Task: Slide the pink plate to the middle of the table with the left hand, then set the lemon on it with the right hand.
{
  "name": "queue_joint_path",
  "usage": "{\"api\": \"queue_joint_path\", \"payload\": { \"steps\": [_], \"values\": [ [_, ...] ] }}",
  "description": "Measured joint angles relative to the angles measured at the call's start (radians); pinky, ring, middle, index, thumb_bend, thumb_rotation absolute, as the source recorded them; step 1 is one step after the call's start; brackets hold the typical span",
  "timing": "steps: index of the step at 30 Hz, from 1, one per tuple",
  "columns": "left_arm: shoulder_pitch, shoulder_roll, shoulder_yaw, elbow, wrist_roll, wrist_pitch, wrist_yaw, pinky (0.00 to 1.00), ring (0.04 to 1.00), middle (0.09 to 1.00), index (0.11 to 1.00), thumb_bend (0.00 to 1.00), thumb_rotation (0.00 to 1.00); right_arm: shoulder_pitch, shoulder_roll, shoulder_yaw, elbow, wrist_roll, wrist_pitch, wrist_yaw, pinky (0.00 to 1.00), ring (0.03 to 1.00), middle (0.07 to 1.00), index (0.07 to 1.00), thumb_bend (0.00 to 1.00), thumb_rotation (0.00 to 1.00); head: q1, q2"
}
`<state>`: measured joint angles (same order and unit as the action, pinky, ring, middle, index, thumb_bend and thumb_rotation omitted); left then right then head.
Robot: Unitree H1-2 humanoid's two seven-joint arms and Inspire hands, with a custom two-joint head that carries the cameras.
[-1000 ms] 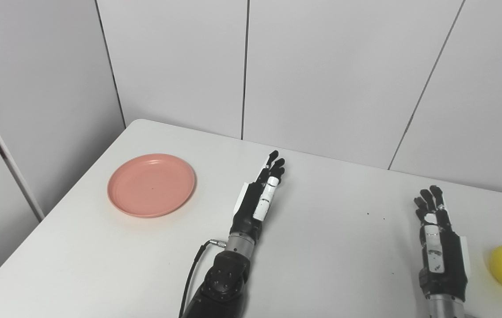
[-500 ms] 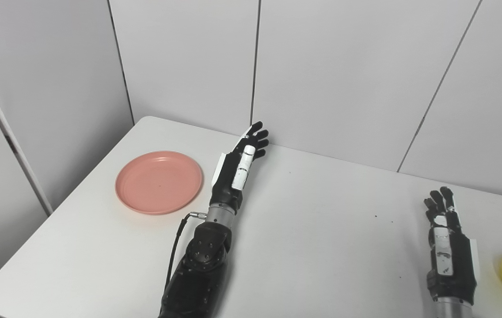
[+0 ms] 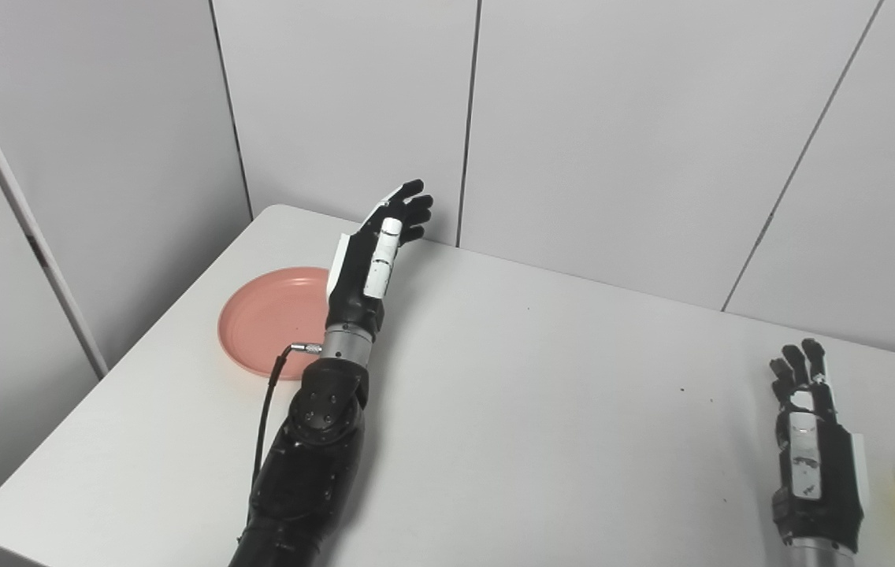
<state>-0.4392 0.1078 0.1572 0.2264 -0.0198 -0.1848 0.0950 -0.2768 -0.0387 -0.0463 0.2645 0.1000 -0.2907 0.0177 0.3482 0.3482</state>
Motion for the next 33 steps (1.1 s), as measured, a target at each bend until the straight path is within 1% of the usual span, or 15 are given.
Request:
{"api": "queue_joint_path", "payload": {
  "steps": [2,6,9,12,15,18,22,26,28,29,33],
  "values": [
    [-0.001,0.008,0.019,0.01,0.0,-0.005,0.016,0.84,0.805,0.796,0.781,0.74,1.0,0.001,0.0,0.0,-0.001,0.001,0.0,0.001,1.0,0.952,0.95,0.971,0.61,0.89,0.002,0.002],
    [-0.004,0.023,0.051,0.044,0.002,-0.024,0.051,0.82,0.793,0.79,0.774,0.73,1.0,0.002,0.0,0.0,-0.004,0.005,0.0,0.005,1.0,0.958,0.952,0.974,0.6,0.89,0.003,-0.002],
    [-0.004,0.037,0.069,0.051,0.011,-0.028,0.073,0.78,0.775,0.78,0.773,0.72,1.0,0.002,0.0,0.0,-0.005,0.002,0.0,0.005,1.0,0.957,0.954,0.974,0.61,0.91,0.003,-0.002],
    [-0.004,0.05,0.085,0.058,0.037,-0.036,0.103,0.78,0.773,0.782,0.776,0.72,1.0,0.003,-0.001,0.0,-0.007,0.002,0.001,0.006,1.0,0.951,0.95,0.971,0.61,0.91,0.006,-0.002],
    [-0.004,0.063,0.096,0.058,0.059,-0.036,0.132,0.77,0.766,0.777,0.773,0.73,1.0,0.005,-0.002,0.0,-0.011,0.002,0.001,0.006,1.0,0.95,0.95,0.972,0.6,0.9,0.008,-0.002],
    [-0.003,0.081,0.107,0.058,0.073,-0.033,0.149,0.78,0.779,0.786,0.789,0.74,1.0,0.005,-0.001,0.0,-0.012,0.004,0.001,0.007,1.0,0.956,0.955,0.976,0.6,0.91,0.012,0.0],
    [0.003,0.117,0.11,0.056,0.087,-0.016,0.151,0.81,0.801,0.806,0.809,0.72,1.0,0.006,-0.002,0.0,-0.014,0.005,0.001,0.008,1.0,0.956,0.955,0.975,0.59,0.91,0.018,-0.003],
    [0.011,0.135,0.11,0.055,0.107,0.002,0.154,0.83,0.814,0.817,0.822,0.73,1.0,0.008,-0.005,0.0,-0.019,0.006,0.002,0.008,1.0,0.959,0.959,0.979,0.58,0.92,0.021,-0.003],
    [0.017,0.142,0.11,0.055,0.121,0.007,0.158,0.83,0.818,0.824,0.833,0.79,1.0,0.008,-0.005,-0.001,-0.019,0.01,0.003,0.008,1.0,0.96,0.96,0.98,0.57,0.91,0.023,-0.003],
    [0.019,0.145,0.11,0.055,0.128,0.01,0.16,0.83,0.819,0.826,0.835,0.79,1.0,0.009,-0.005,-0.001,-0.019,0.012,0.003,0.008,1.0,0.962,0.961,0.981,0.57,0.91,0.025,-0.003],
    [0.027,0.152,0.12,0.055,0.156,0.016,0.19,0.83,0.828,0.83,0.836,0.76,1.0,0.009,-0.005,0.0,-0.021,0.014,0.01,0.009,1.0,0.966,0.963,0.984,0.57,0.92,0.028,-0.005]
  ]
}}
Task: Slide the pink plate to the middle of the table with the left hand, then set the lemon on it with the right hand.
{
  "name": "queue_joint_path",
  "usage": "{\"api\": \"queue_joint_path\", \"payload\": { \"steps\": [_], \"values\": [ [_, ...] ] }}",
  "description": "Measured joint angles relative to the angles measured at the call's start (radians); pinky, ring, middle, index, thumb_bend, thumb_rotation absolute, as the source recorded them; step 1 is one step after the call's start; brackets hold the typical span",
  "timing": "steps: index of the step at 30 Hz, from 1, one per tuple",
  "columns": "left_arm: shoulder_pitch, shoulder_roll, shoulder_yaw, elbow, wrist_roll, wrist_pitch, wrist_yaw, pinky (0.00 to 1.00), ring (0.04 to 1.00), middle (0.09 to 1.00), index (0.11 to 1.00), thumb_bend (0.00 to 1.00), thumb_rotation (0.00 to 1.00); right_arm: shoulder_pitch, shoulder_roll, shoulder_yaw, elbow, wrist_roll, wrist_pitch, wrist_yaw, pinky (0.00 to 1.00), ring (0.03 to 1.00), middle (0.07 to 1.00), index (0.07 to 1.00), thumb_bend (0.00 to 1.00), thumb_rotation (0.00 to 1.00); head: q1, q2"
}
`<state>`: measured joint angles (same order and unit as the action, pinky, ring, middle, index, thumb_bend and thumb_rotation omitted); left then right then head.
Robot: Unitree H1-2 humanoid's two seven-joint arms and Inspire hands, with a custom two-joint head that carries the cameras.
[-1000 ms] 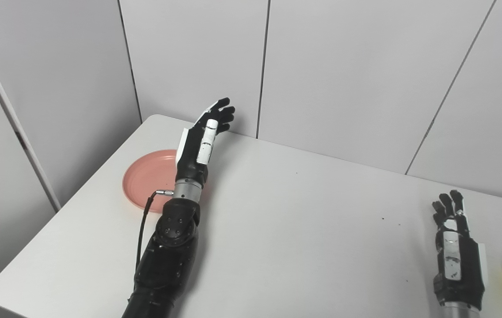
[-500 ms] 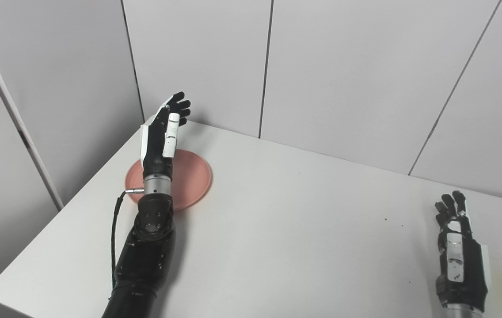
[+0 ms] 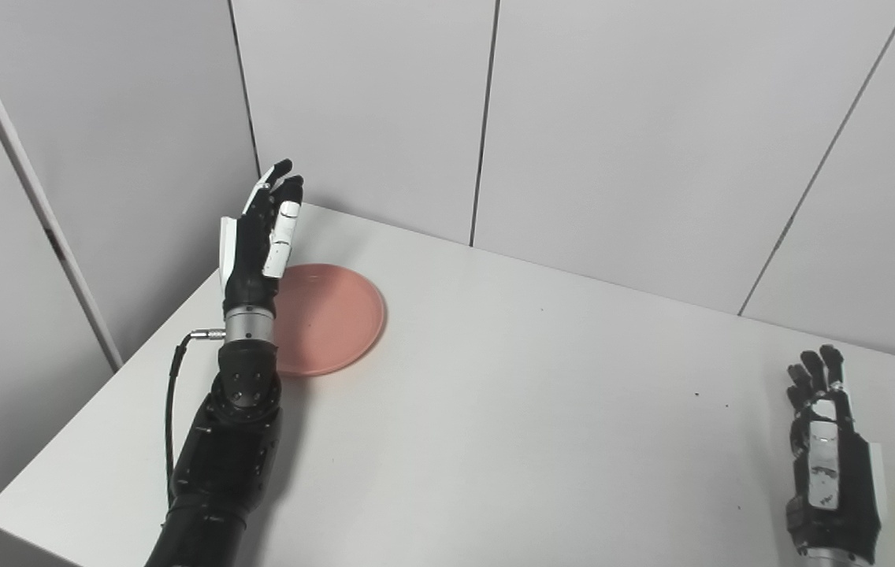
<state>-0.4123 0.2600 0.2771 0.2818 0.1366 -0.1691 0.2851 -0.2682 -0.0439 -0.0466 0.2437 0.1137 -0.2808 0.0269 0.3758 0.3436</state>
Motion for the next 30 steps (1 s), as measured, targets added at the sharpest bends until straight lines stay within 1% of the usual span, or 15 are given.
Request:
{"api": "queue_joint_path", "payload": {
  "steps": [2,4,11,17,21,23,26,28,30],
  "values": [
    [0.001,0.002,0.013,0.003,0.0,0.006,0.012,0.84,0.84,0.833,0.838,0.75,1.0,0.0,0.0,0.0,0.0,0.001,0.005,0.001,1.0,0.966,0.963,0.983,0.55,0.92,0.0,-0.002],
    [0.002,0.008,0.02,0.011,0.0,0.009,0.019,0.85,0.838,0.832,0.834,0.72,1.0,0.0,0.0,0.0,-0.001,0.002,0.006,0.001,1.0,0.967,0.964,0.986,0.55,0.93,0.002,-0.003],
    [0.001,0.031,0.026,0.075,-0.004,0.007,0.033,0.84,0.839,0.842,0.847,0.67,1.0,-0.003,-0.002,0.001,0.0,-0.001,0.006,0.001,1.0,0.965,0.962,0.983,0.54,0.93,-0.002,-0.011],
    [0.001,0.044,0.023,0.141,-0.004,0.002,0.034,0.82,0.835,0.84,0.845,0.69,1.0,-0.008,-0.001,0.001,0.004,0.0,0.006,0.001,1.0,0.96,0.957,0.977,0.55,0.92,-0.002,-0.015],
    [0.0,0.065,0.016,0.179,-0.004,0.002,0.034,0.83,0.834,0.839,0.846,0.7,1.0,-0.008,0.0,0.001,0.003,0.0,0.006,0.001,1.0,0.965,0.963,0.984,0.55,0.92,-0.002,-0.018],
    [0.0,0.076,0.014,0.202,-0.004,0.002,0.034,0.84,0.836,0.84,0.848,0.72,1.0,-0.009,0.0,0.0,0.004,0.0,0.006,0.0,1.0,0.964,0.962,0.985,0.54,0.92,-0.002,-0.018],
    [-0.002,0.085,0.01,0.237,-0.004,-0.004,0.036,0.83,0.816,0.822,0.838,0.7,1.0,-0.008,0.0,0.0,0.002,-0.001,0.007,0.0,1.0,0.963,0.959,0.98,0.55,0.92,-0.002,-0.018],
    [-0.003,0.086,0.004,0.262,-0.003,-0.014,0.043,0.83,0.813,0.816,0.836,0.67,1.0,-0.008,0.0,0.0,0.001,0.0,0.007,0.0,1.0,0.965,0.96,0.983,0.56,0.92,0.002,-0.018],
    [-0.003,0.086,-0.004,0.281,-0.001,-0.023,0.048,0.83,0.814,0.816,0.834,0.67,1.0,-0.008,0.0,0.0,0.001,0.0,0.007,0.0,1.0,0.966,0.961,0.984,0.56,0.93,0.002,-0.018]
  ]
}}
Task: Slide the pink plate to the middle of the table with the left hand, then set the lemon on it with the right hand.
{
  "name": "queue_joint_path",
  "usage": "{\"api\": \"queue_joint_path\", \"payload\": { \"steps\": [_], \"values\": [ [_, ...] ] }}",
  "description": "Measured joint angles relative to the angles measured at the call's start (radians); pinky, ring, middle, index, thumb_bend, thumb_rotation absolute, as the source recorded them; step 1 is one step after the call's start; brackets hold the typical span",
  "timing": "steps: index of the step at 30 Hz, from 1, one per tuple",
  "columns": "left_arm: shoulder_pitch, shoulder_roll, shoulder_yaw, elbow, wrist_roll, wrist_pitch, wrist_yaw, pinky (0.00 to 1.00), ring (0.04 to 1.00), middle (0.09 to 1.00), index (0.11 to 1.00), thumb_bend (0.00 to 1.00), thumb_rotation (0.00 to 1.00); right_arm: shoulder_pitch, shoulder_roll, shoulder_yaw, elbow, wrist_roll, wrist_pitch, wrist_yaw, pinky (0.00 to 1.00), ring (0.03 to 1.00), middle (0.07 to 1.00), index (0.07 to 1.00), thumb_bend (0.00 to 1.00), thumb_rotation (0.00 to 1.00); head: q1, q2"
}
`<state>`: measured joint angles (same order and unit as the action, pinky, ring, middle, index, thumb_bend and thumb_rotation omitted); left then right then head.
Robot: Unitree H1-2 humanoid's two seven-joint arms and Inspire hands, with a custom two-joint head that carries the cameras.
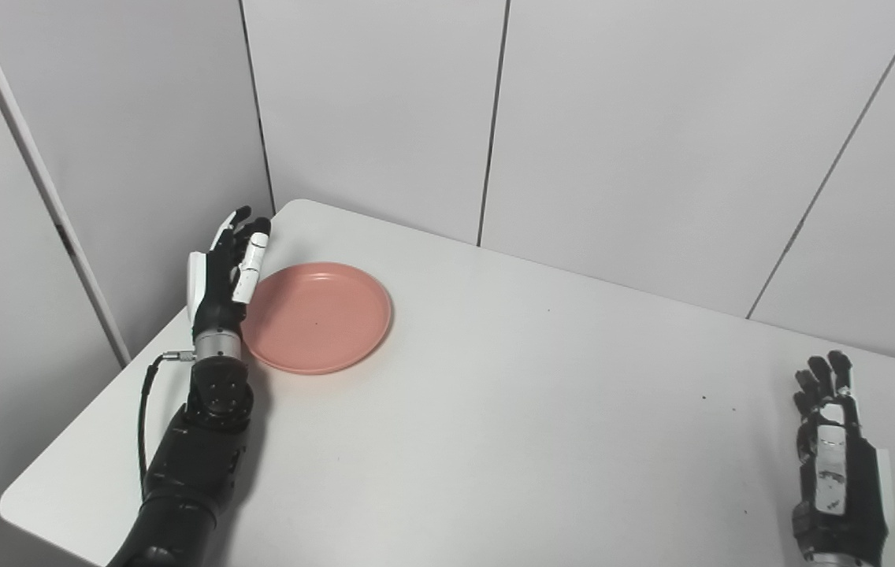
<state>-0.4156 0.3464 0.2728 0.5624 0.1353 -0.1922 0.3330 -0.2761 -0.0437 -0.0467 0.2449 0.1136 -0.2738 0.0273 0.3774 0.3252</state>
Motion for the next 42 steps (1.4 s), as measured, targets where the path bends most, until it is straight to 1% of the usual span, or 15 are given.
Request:
{"api": "queue_joint_path", "payload": {
  "steps": [7,9,11,14,17,21,23,25,27,29,32,33,35,42],
  "values": [
    [-0.009,0.011,-0.02,0.037,0.002,-0.005,0.008,0.87,0.828,0.819,0.833,0.68,1.0,0.0,0.0,0.0,-0.001,0.0,0.001,0.0,1.0,0.967,0.962,0.984,0.55,0.92,0.0,-0.002],
    [-0.011,0.021,-0.023,0.045,0.002,-0.004,0.008,0.84,0.831,0.825,0.835,0.69,1.0,0.0,0.0,0.0,0.0,0.0,0.001,0.0,1.0,0.97,0.965,0.986,0.55,0.93,0.002,-0.003],
    [-0.011,0.026,-0.026,0.045,0.0,-0.001,0.005,0.84,0.841,0.833,0.84,0.7,1.0,0.0,0.0,0.0,0.0,0.0,0.001,0.0,1.0,0.969,0.965,0.986,0.54,0.93,0.002,-0.003],
    [-0.011,0.029,-0.029,0.045,-0.015,0.017,-0.02,0.84,0.846,0.839,0.844,0.71,1.0,0.0,0.0,0.0,-0.001,-0.001,0.001,0.0,1.0,0.966,0.963,0.984,0.53,0.93,0.002,-0.002],
    [-0.011,0.029,-0.029,0.046,-0.036,0.025,-0.042,0.79,0.823,0.836,0.837,0.72,1.0,0.0,0.0,0.0,-0.002,-0.002,0.001,0.0,1.0,0.965,0.959,0.98,0.54,0.92,0.002,-0.002],
    [-0.012,0.032,-0.028,0.043,-0.06,0.04,-0.062,0.8,0.825,0.845,0.849,0.72,1.0,0.001,0.0,0.0,-0.002,-0.002,0.001,0.0,1.0,0.97,0.964,0.985,0.54,0.91,0.0,0.0],
    [-0.012,0.036,-0.03,0.043,-0.061,0.047,-0.072,0.82,0.827,0.845,0.854,0.71,1.0,0.001,0.0,0.0,-0.002,-0.001,0.001,0.0,1.0,0.972,0.962,0.984,0.54,0.92,-0.002,0.0],
    [-0.013,0.042,-0.033,0.043,-0.062,0.051,-0.083,0.83,0.831,0.848,0.86,0.71,1.0,0.001,0.001,0.0,-0.002,-0.002,0.001,0.0,1.0,0.97,0.96,0.981,0.55,0.92,-0.002,0.0],
    [-0.013,0.046,-0.033,0.042,-0.072,0.054,-0.094,0.81,0.818,0.835,0.854,0.74,1.0,0.001,0.001,0.0,-0.004,-0.002,0.001,0.0,1.0,0.966,0.96,0.981,0.55,0.93,-0.002,0.0],
    [-0.012,0.05,-0.033,0.033,-0.081,0.068,-0.11,0.8,0.819,0.834,0.853,0.75,1.0,0.001,0.001,0.0,-0.005,-0.003,0.001,-0.001,1.0,0.964,0.96,0.982,0.54,0.94,-0.002,0.0],
    [-0.009,0.057,-0.033,-0.003,-0.112,0.114,-0.153,0.78,0.81,0.821,0.839,0.74,1.0,0.002,0.001,0.0,-0.005,-0.005,0.001,-0.002,1.0,0.97,0.965,0.987,0.54,0.94,-0.002,0.0],
    [-0.007,0.059,-0.032,-0.013,-0.121,0.129,-0.166,0.81,0.816,0.822,0.837,0.74,1.0,0.002,0.001,0.0,-0.005,-0.005,0.001,-0.002,1.0,0.967,0.963,0.984,0.55,0.93,-0.002,0.0],
    [0.001,0.06,-0.031,-0.044,-0.141,0.155,-0.192,0.83,0.822,0.822,0.837,0.73,1.0,0.002,0.002,-0.001,-0.005,-0.006,0.002,-0.002,1.0,0.967,0.961,0.982,0.55,0.93,-0.002,0.002],
    [0.009,0.065,-0.023,-0.09,-0.221,0.23,-0.267,0.83,0.842,0.838,0.847,0.75,1.0,0.003,0.002,-0.003,-0.006,-0.005,0.002,-0.002,1.0,0.967,0.961,0.983,0.54,0.93,-0.003,0.003]
  ]
}}
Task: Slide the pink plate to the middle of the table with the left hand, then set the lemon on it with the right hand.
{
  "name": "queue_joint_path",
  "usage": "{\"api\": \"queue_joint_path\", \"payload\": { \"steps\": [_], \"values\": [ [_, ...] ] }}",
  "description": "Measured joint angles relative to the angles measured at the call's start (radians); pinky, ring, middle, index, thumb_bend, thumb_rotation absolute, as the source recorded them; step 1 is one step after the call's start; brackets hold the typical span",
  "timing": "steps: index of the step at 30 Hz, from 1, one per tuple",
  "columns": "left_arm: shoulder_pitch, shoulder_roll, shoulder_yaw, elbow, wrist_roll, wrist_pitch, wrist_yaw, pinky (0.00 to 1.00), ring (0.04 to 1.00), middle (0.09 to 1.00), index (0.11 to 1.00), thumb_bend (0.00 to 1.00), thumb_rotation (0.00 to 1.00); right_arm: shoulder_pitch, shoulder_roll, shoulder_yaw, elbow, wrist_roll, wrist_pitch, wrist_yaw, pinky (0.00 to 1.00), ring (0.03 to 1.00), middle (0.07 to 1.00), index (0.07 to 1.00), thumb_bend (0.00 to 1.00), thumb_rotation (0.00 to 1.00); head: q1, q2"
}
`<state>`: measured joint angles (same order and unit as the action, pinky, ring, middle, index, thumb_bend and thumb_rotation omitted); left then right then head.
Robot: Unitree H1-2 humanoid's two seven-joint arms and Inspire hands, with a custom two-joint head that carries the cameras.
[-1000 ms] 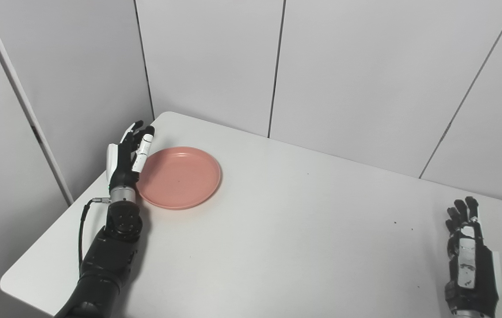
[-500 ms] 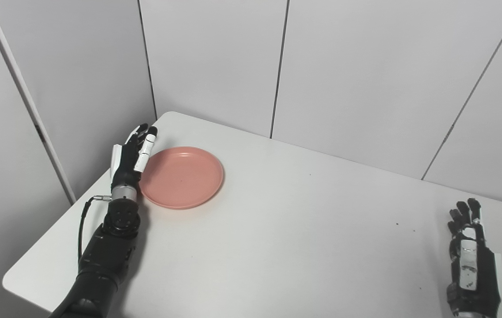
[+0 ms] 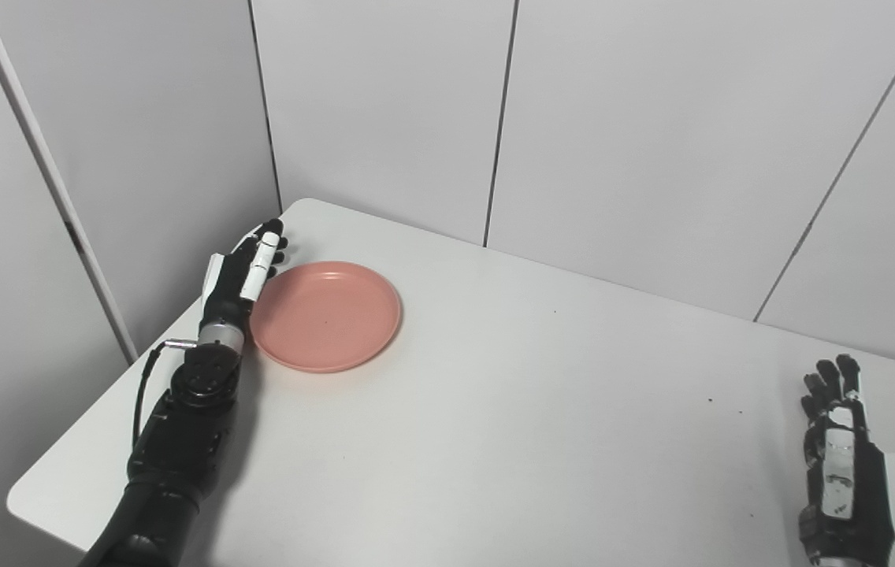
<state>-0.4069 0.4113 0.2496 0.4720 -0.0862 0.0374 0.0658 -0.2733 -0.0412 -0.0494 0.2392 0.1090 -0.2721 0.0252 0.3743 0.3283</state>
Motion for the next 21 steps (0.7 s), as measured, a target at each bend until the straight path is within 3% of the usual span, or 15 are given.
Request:
{"api": "queue_joint_path", "payload": {
  "steps": [10,21],
  "values": [
    [0.0,0.002,-0.007,-0.008,-0.058,0.01,-0.077,0.82,0.832,0.834,0.847,0.79,1.0,0.002,0.001,0.0,-0.002,0.0,0.0,0.0,1.0,0.958,0.956,0.979,0.55,0.93,-0.003,0.002],
    [-0.011,-0.016,-0.058,-0.032,-0.07,0.033,-0.111,0.82,0.837,0.84,0.86,0.78,1.0,0.006,0.005,-0.004,-0.009,-0.002,0.0,-0.002,1.0,0.956,0.956,0.978,0.56,0.92,-0.011,0.003]
  ]
}}
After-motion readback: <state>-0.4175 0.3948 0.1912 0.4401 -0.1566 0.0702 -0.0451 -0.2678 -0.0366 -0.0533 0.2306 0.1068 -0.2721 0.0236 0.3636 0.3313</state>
